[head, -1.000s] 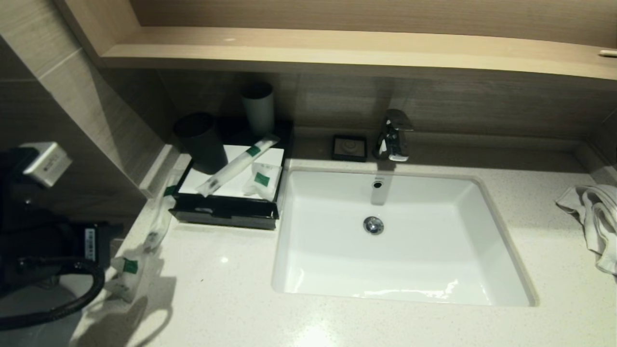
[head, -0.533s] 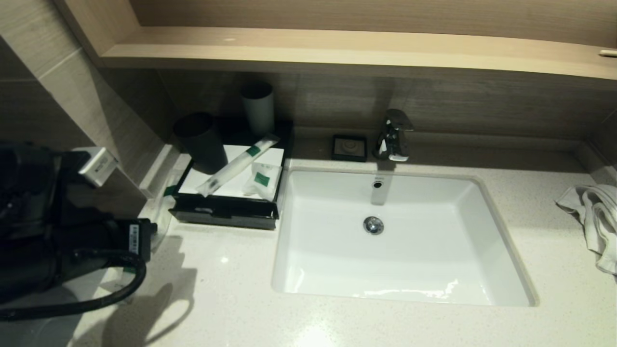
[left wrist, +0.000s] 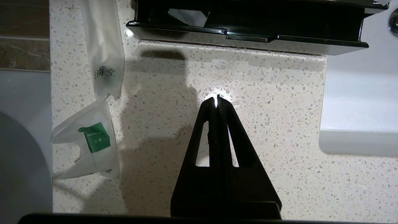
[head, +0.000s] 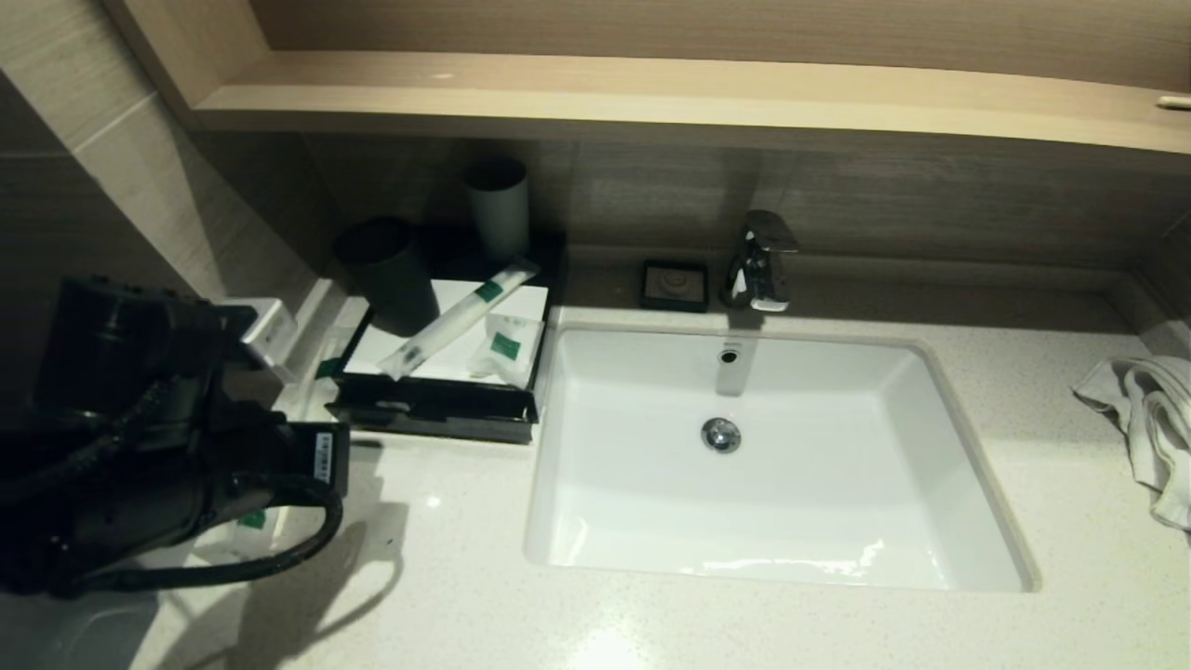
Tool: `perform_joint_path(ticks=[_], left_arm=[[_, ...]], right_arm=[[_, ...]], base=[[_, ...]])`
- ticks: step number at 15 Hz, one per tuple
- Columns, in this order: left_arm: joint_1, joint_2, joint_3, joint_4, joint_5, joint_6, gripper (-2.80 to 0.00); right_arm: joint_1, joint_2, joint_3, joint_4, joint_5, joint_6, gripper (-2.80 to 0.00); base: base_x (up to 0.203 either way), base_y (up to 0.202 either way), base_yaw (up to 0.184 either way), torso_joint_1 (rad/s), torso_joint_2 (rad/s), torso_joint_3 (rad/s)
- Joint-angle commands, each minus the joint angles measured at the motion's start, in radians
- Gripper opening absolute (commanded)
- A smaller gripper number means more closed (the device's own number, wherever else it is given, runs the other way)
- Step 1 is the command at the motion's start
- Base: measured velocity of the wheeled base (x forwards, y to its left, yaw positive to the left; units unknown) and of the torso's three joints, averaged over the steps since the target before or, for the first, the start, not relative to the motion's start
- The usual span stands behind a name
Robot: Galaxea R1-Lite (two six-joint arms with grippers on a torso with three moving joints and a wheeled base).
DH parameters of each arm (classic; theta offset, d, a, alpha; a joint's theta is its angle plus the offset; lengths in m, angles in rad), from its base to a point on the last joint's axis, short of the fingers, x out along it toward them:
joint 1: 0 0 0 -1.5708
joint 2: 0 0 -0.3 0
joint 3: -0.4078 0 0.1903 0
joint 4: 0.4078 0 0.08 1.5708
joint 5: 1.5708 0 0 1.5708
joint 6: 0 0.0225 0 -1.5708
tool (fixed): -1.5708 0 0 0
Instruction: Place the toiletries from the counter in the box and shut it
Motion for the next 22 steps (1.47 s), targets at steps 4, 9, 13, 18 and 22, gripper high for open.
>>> perform_joint_path(ticks=[4, 9, 13, 18, 22], left_arm=[[-0.009, 0.081, 0.002, -0.072, 0.004, -0.014, -2.8], [-0.024, 0.127, 0.0, -0.118, 0.006, -0.021, -2.8], [-0.024, 0.148, 0.017, -0.182, 0.007, -0.028, -2.8], [-0.066, 0.139, 0.098, -0.346, 0.016, -0.023, -2.8], [-0.09, 0.145, 0.15, -0.433, 0.08, -0.018, -2.8]], right_arm=[[-0.001, 0.0, 0.0, 0.0, 0.0, 0.0, -2.8], [0.0, 0.0, 0.0, 0.0, 0.0, 0.0, -2.8], [0.0, 0.0, 0.0, 0.0, 0.0, 0.0, -2.8], [0.0, 0.0, 0.0, 0.0, 0.0, 0.0, -2.8], [0.0, 0.0, 0.0, 0.0, 0.0, 0.0, -2.8]], base=[[0.0, 0.0, 0.0, 0.0, 0.0, 0.0], [0.0, 0.0, 0.0, 0.0, 0.0, 0.0], [0.0, 0.0, 0.0, 0.0, 0.0, 0.0], [0.0, 0.0, 0.0, 0.0, 0.0, 0.0], [0.0, 0.0, 0.0, 0.0, 0.0, 0.0]])
